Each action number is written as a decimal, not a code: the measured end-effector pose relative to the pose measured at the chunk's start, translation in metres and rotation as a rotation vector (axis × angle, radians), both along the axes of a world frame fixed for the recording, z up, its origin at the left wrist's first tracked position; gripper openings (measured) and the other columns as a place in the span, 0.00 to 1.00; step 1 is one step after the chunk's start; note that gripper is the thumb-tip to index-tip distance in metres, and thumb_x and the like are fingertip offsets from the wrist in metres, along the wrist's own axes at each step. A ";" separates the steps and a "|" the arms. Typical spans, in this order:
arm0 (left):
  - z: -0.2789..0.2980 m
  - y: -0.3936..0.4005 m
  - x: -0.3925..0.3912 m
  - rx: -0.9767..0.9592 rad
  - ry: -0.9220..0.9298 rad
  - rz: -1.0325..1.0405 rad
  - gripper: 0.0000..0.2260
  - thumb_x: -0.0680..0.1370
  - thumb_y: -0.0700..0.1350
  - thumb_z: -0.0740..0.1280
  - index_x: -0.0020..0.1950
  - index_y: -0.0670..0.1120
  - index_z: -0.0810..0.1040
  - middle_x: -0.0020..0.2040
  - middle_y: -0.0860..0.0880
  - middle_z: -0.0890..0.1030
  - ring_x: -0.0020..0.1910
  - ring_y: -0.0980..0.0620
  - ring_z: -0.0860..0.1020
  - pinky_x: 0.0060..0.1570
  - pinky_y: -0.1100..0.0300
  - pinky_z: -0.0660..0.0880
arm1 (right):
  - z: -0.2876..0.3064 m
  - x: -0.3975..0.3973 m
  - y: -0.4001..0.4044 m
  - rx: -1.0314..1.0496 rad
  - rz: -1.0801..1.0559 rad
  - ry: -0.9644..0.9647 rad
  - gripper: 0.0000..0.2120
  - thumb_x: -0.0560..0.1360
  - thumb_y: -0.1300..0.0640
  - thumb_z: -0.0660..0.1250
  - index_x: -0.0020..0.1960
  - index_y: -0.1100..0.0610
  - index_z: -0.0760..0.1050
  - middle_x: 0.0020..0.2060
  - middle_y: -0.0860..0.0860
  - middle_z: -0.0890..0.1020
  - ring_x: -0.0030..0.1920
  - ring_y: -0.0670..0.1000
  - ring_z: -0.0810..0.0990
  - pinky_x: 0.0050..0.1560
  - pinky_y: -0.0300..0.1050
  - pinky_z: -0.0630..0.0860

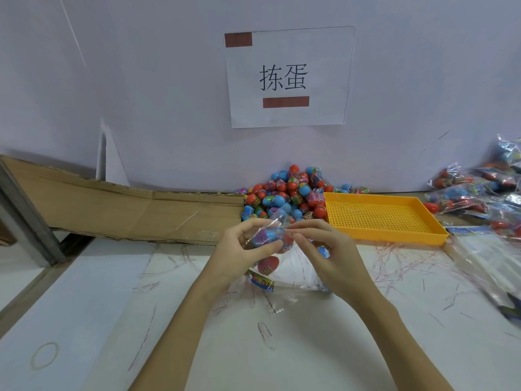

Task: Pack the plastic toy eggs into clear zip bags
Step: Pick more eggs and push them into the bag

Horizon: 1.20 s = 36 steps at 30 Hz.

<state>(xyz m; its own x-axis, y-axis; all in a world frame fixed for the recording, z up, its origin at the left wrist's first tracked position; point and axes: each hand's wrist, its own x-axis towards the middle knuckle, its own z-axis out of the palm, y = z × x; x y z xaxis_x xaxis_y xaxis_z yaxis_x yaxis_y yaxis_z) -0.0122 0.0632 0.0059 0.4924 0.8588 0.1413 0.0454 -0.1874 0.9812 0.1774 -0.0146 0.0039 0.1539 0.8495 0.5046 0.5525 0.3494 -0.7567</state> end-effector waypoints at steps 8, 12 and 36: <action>0.000 0.000 0.000 -0.004 -0.022 0.033 0.21 0.68 0.56 0.78 0.60 0.59 0.84 0.54 0.56 0.87 0.55 0.54 0.85 0.46 0.58 0.84 | 0.002 -0.008 -0.004 -0.058 0.037 -0.053 0.12 0.76 0.57 0.74 0.57 0.44 0.82 0.52 0.38 0.82 0.55 0.42 0.76 0.46 0.36 0.75; 0.000 0.000 0.002 0.007 0.052 0.056 0.19 0.70 0.59 0.76 0.59 0.59 0.82 0.54 0.59 0.86 0.56 0.51 0.84 0.49 0.55 0.85 | 0.003 -0.005 -0.004 -0.032 -0.001 -0.082 0.19 0.75 0.58 0.75 0.51 0.33 0.77 0.46 0.29 0.79 0.55 0.39 0.75 0.46 0.31 0.71; -0.008 -0.002 0.013 -0.097 -0.124 0.168 0.11 0.82 0.48 0.69 0.57 0.40 0.80 0.51 0.50 0.88 0.54 0.53 0.86 0.58 0.55 0.78 | -0.001 -0.004 0.001 -0.204 -0.128 0.491 0.05 0.78 0.52 0.72 0.47 0.53 0.86 0.39 0.48 0.86 0.39 0.42 0.82 0.38 0.33 0.77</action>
<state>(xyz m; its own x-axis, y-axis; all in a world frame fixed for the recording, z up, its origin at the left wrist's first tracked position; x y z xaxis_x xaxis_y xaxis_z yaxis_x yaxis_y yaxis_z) 0.0011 0.0616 -0.0021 0.3251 0.9399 0.1045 -0.0539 -0.0920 0.9943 0.1730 -0.0141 0.0032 0.4387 0.8815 0.1746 0.1457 0.1219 -0.9818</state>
